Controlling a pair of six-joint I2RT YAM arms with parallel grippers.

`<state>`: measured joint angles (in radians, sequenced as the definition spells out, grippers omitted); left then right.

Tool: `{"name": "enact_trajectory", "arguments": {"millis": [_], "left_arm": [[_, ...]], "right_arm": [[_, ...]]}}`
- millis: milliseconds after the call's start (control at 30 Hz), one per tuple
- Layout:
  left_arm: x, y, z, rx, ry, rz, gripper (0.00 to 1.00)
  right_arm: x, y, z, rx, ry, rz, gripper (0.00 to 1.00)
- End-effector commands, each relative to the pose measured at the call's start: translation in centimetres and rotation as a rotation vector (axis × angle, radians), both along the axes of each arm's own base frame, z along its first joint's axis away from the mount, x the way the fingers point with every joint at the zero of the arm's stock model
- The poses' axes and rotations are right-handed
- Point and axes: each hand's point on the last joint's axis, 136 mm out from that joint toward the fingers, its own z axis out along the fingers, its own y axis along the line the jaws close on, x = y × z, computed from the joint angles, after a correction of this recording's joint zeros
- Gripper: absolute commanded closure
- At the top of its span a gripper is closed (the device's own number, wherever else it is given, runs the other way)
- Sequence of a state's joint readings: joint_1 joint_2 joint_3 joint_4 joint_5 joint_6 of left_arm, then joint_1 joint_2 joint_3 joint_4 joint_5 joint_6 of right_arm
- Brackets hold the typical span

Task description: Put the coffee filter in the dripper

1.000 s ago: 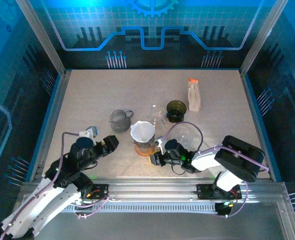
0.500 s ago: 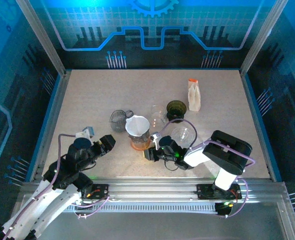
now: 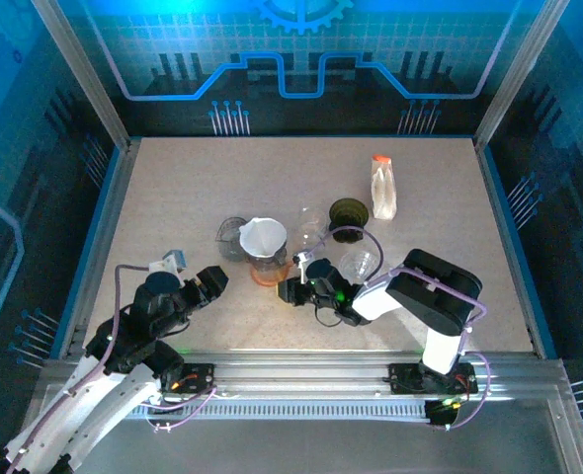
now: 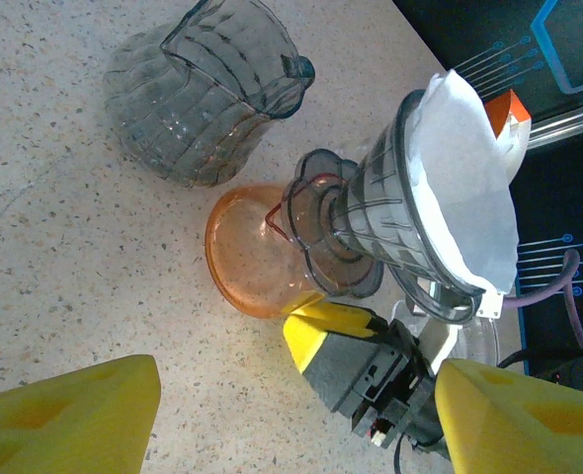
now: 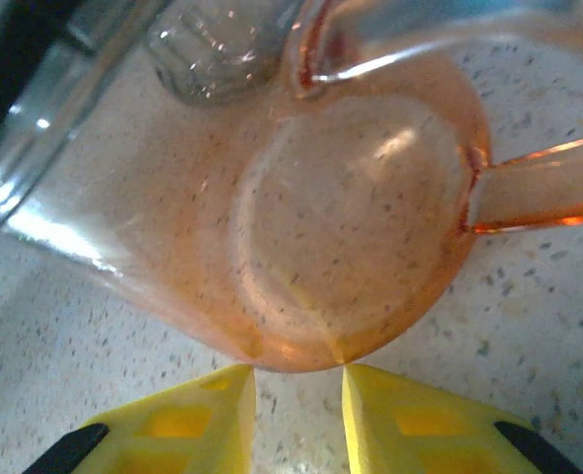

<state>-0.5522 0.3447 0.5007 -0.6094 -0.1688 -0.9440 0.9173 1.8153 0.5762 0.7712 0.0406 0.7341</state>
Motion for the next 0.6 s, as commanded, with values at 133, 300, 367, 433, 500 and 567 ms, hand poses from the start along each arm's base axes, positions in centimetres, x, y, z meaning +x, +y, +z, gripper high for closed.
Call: {"name": "enact_trajectory", "arguments": {"millis": [133, 300, 367, 433, 500, 567], "left_arm": [[-0.4, 0.3, -1.9, 0.004, 0.051, 0.014, 0.27], [-0.2, -0.2, -2.4, -0.011, 0.067, 0.004, 0.32], [-0.1, -0.6, -3.0, -0.015, 0.084, -0.007, 0.38], [0.3, -1.4, -3.9, -0.039, 0.1, -0.025, 0.43], [0.8, -2.4, -5.0, -0.066, 0.125, -0.043, 0.5], [1.3, -3.3, -6.0, -0.089, 0.146, -0.056, 0.58]], "right_arm": [[2.0, -0.5, -0.4, -0.002, 0.002, -0.085, 0.7], [1.3, -1.0, -0.3, 0.005, 0.006, -0.092, 0.66], [0.9, -1.1, -0.2, 0.006, 0.002, -0.088, 0.64], [0.5, -1.1, 0.1, 0.002, -0.008, -0.08, 0.63], [-0.1, -1.0, 0.4, -0.002, -0.019, -0.07, 0.63], [-0.5, -1.0, 0.5, -0.005, -0.027, -0.066, 0.64]]}}
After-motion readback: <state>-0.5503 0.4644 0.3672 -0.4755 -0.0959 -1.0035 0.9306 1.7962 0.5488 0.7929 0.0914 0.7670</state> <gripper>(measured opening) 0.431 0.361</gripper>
